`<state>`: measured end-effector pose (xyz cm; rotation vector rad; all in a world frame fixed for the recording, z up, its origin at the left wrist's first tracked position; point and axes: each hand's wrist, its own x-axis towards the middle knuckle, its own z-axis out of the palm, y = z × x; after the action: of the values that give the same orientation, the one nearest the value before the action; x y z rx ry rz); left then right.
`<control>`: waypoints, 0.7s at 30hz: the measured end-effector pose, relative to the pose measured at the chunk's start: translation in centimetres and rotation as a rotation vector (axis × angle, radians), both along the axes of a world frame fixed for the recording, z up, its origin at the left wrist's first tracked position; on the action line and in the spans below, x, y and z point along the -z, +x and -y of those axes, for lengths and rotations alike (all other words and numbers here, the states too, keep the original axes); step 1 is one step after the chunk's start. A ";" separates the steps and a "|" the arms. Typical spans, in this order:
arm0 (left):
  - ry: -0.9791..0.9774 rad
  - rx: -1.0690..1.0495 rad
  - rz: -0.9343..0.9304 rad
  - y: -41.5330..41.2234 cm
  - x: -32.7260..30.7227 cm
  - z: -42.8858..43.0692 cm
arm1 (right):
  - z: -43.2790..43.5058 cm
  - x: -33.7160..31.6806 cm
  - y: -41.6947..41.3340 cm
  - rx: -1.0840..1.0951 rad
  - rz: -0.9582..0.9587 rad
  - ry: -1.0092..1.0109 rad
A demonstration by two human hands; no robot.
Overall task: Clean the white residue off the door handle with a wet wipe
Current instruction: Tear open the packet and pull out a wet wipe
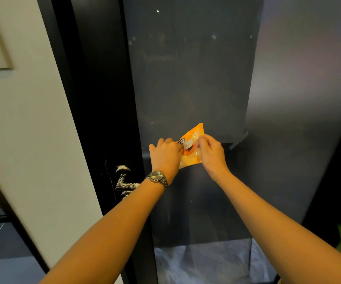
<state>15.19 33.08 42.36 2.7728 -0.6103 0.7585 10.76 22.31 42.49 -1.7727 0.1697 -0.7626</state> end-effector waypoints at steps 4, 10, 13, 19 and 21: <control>-0.317 0.194 -0.226 0.1 -0.5 -0.4 | 0.2 -0.3 0.1 -0.024 -0.017 0.136; -0.100 0.263 -0.147 -0.4 -1.0 0.1 | 1.1 -0.9 0.4 -0.058 -0.034 0.367; 0.075 0.251 -0.091 -0.7 -1.1 0.3 | 1.7 -0.6 0.6 -0.103 -0.086 0.413; 0.236 0.203 -0.088 -1.0 -0.6 1.2 | 2.5 -0.5 0.5 -0.131 -0.137 0.353; 0.226 0.200 -0.103 -0.9 -0.7 1.6 | 2.6 -0.4 0.2 -0.141 -0.160 0.328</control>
<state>14.24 31.51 43.06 2.8686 -0.9889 0.5300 10.94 19.66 42.91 -1.5135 0.2590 -0.4613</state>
